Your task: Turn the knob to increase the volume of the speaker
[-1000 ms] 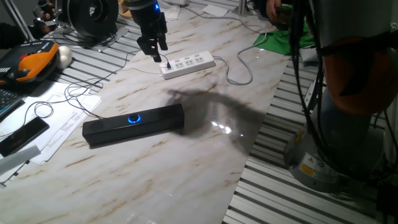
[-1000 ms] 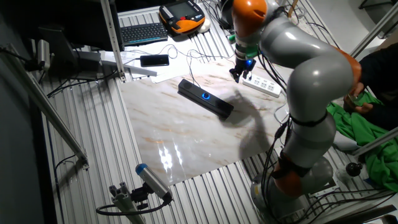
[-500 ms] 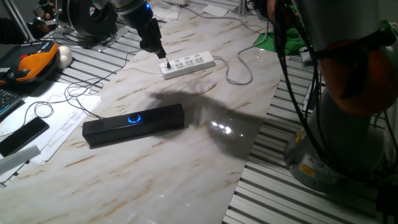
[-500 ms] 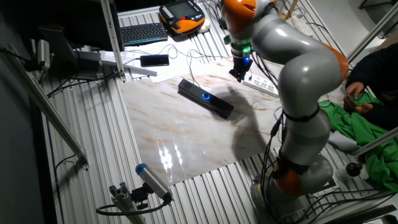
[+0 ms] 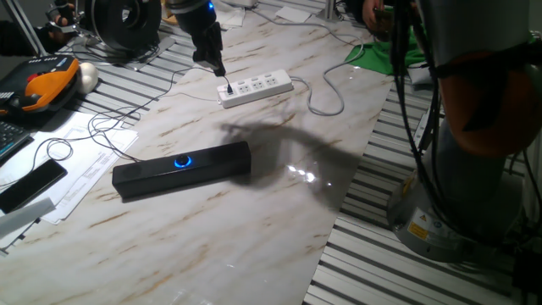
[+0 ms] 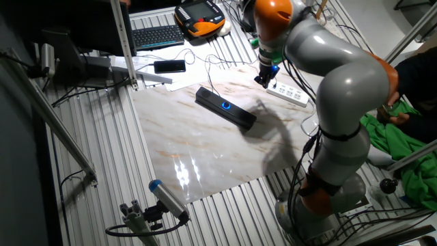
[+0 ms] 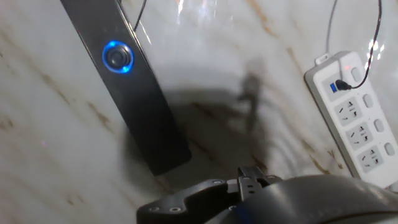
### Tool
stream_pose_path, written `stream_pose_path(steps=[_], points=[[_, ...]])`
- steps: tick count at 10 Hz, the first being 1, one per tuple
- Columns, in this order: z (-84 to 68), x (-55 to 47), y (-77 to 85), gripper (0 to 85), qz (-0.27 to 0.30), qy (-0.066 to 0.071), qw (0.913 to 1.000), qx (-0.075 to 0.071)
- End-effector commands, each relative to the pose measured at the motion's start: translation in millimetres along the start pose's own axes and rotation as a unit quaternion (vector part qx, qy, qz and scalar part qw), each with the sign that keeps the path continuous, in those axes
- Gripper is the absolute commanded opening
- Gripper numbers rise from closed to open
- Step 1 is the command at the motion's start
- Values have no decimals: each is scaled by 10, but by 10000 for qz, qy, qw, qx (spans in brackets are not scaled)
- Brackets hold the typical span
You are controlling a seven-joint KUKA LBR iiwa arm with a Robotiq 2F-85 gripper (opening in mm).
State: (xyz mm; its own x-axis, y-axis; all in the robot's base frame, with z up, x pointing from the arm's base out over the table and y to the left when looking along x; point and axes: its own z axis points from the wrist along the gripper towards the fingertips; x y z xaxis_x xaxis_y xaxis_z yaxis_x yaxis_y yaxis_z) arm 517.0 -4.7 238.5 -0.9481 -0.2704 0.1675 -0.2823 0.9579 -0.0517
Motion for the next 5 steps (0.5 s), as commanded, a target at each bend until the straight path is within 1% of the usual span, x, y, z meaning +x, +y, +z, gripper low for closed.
stream_pose_path(steps=[1,5], points=[[2,1,-1,0,22,6,10000,-28],[3,1,0,0,-9,35,10000,-37]])
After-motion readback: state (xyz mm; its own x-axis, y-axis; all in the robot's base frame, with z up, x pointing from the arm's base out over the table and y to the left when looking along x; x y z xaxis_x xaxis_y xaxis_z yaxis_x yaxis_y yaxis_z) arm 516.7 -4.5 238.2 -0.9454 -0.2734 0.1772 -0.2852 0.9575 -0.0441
